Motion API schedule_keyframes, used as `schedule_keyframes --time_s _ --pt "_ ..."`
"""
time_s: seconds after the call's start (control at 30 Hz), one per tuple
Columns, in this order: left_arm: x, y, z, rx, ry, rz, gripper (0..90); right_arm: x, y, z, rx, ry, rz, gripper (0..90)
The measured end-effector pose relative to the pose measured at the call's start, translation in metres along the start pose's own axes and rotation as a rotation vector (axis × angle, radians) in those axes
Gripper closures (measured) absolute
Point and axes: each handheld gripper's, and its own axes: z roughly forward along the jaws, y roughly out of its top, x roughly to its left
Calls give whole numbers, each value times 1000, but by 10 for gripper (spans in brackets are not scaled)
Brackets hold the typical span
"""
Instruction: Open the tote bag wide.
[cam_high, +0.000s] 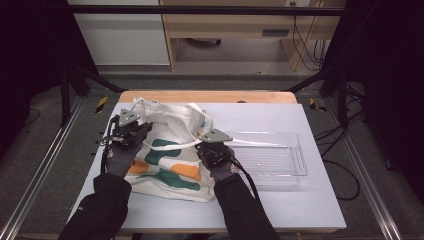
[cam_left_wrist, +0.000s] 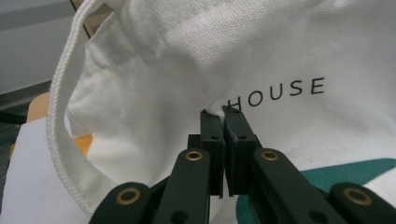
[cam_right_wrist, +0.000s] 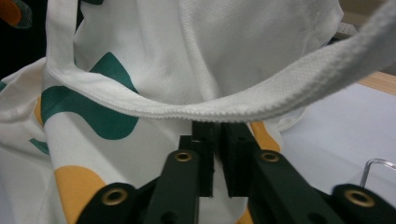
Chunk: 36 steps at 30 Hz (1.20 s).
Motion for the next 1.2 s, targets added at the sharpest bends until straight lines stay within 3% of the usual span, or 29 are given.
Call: schedule_keyframes --time_s 0.1,0.3,0.57,0.7,0.9,1.03,1.13,1.2 --pt "0 -5 -8 -25 -12 -9 877 -2 -1 -5 -13 24 24 712" --pt "-3 -20 -26 -83 -32 -22 878 -4 -3 -32 -57 53 31 571" --pt "-9 -37 -40 -111 -38 -7 878 -4 8 -63 -165 80 61 519" --pt "-15 -43 -45 -113 -28 6 878 5 18 -55 -170 91 49 527" --pt "-19 -52 -52 -105 -34 16 878 19 28 -28 -135 101 32 535" --pt "-21 -57 -56 -103 -38 21 878 24 28 -8 -102 78 31 542" --pt "-22 -59 -57 -98 -40 21 878 25 27 -1 -87 59 25 612" --pt "-21 -60 -56 -99 -43 17 877 26 26 0 -80 30 17 732"
